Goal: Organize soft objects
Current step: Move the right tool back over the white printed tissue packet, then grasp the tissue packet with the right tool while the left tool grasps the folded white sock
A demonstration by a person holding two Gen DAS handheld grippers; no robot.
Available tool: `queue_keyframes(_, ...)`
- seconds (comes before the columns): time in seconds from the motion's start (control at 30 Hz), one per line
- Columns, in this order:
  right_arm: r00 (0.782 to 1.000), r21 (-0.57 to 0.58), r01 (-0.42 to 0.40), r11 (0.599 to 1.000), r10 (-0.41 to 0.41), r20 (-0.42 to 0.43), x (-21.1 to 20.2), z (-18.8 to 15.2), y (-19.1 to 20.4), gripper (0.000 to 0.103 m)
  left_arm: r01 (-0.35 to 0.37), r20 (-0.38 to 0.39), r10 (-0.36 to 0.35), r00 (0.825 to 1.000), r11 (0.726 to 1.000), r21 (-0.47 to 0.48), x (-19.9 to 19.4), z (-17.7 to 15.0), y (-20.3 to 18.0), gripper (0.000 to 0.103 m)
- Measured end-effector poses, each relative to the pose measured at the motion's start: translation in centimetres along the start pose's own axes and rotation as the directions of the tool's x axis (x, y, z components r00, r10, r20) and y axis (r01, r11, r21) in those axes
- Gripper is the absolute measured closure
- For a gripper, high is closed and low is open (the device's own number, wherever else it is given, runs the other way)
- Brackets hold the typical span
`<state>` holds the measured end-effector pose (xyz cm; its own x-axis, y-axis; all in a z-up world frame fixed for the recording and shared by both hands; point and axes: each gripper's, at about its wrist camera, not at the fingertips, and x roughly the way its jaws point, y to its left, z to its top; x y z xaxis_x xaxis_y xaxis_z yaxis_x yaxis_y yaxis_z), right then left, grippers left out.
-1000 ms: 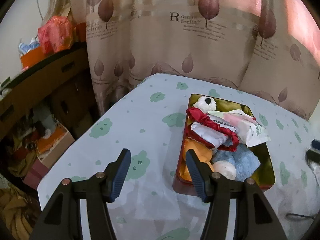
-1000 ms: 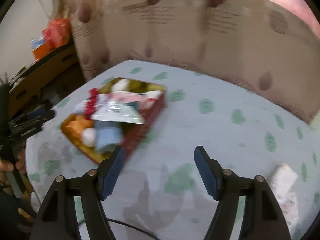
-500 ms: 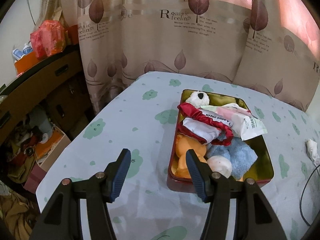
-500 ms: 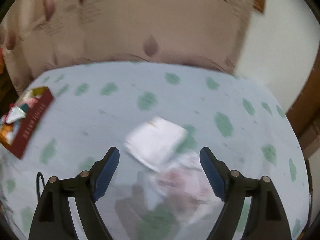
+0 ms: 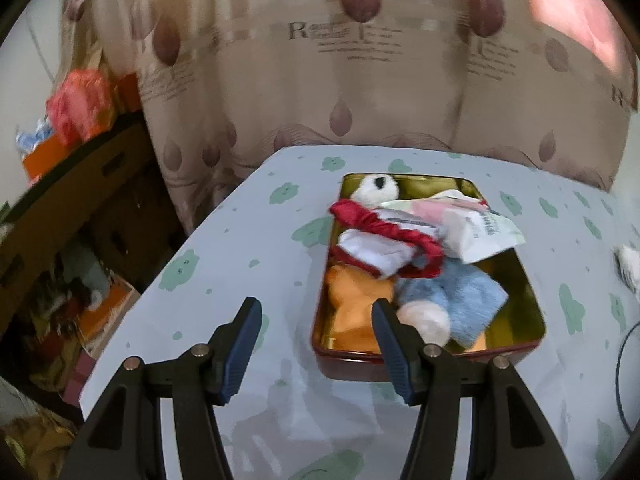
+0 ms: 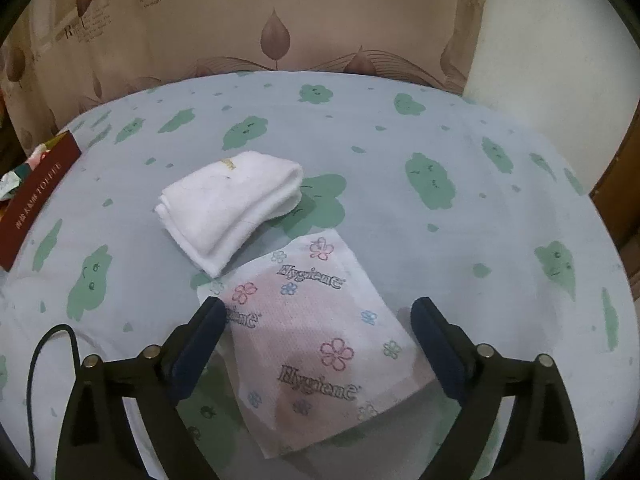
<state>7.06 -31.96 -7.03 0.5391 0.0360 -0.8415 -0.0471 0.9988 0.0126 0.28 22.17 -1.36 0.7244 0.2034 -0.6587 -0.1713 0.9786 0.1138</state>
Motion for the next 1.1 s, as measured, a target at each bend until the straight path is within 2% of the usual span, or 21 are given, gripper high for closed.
queue_keyframes(0.1, 0.999, 0.006, -0.031, 0.999, 0.031, -0.012, 0.6, -0.1, -0.1, 0.005, 0.001, 0.02, -0.002, 1.0, 0.999, 0.055, -1.1, 0.7, -1.7, 0.044)
queue_keyframes(0.2, 0.999, -0.018, -0.018, 1.0, 0.018, -0.026, 0.9, -0.1, 0.4, 0.002, 0.03, 0.034, -0.033, 0.999, 0.995, 0.092, -2.2, 1.6, -3.7, 0.044)
queue_keyframes(0.33, 0.999, -0.018, -0.018, 1.0, 0.018, -0.029, 1.0, -0.2, 0.4, 0.001, 0.122, 0.029, -0.126, 0.992, 0.984, 0.127, -3.2, 2.8, -7.8, 0.044)
queue_keyframes(0.53, 1.0, -0.025, -0.008, 1.0, 0.008, -0.023, 0.8, -0.3, 0.6, 0.002, 0.245, 0.01, -0.255, 0.967, 0.941, 0.234, -3.5, 4.1, -15.6, 0.044)
queue_keyframes(0.6, 1.0, -0.028, -0.017, 0.999, 0.017, -0.013, 0.6, -0.3, 0.6, 0.01, 0.292, -0.012, -0.3, 0.954, 0.916, 0.275, -3.5, 4.3, -18.8, 0.044)
queue_keyframes(0.67, 1.0, -0.032, -0.023, 0.999, 0.023, 0.004, 0.2, -0.3, 0.7, 0.031, 0.335, -0.034, -0.341, 0.939, 0.892, 0.302, -3.3, 4.5, -21.3, 0.044)
queue_keyframes(0.8, 0.999, -0.026, -0.033, 0.999, 0.033, 0.019, -0.2, -0.3, 0.6, 0.054, 0.375, -0.057, -0.382, 0.922, 0.85, 0.371, -2.8, 4.6, -26.6, 0.044)
queue_keyframes(0.87, 0.999, -0.023, -0.029, 0.999, 0.029, 0.026, -0.4, -0.2, 0.4, 0.076, 0.392, -0.074, -0.396, 0.915, 0.833, 0.39, -2.6, 4.7, -28.7, 0.044)
queue_keyframes(0.93, 0.999, -0.025, -0.029, 0.999, 0.029, 0.025, -0.4, 0.0, 0.1, 0.087, 0.426, -0.092, -0.426, 0.9, 0.813, 0.398, -2.4, 4.6, -30.8, 0.044)
queue_keyframes(1.1, 1.0, 0.011, 0.004, 1.0, -0.004, 0.025, -0.1, 0.8, -1.8, 0.087, 0.485, -0.133, -0.475, 0.87, 0.773, 0.408, -2.0, 4.5, -35.3, 0.044)
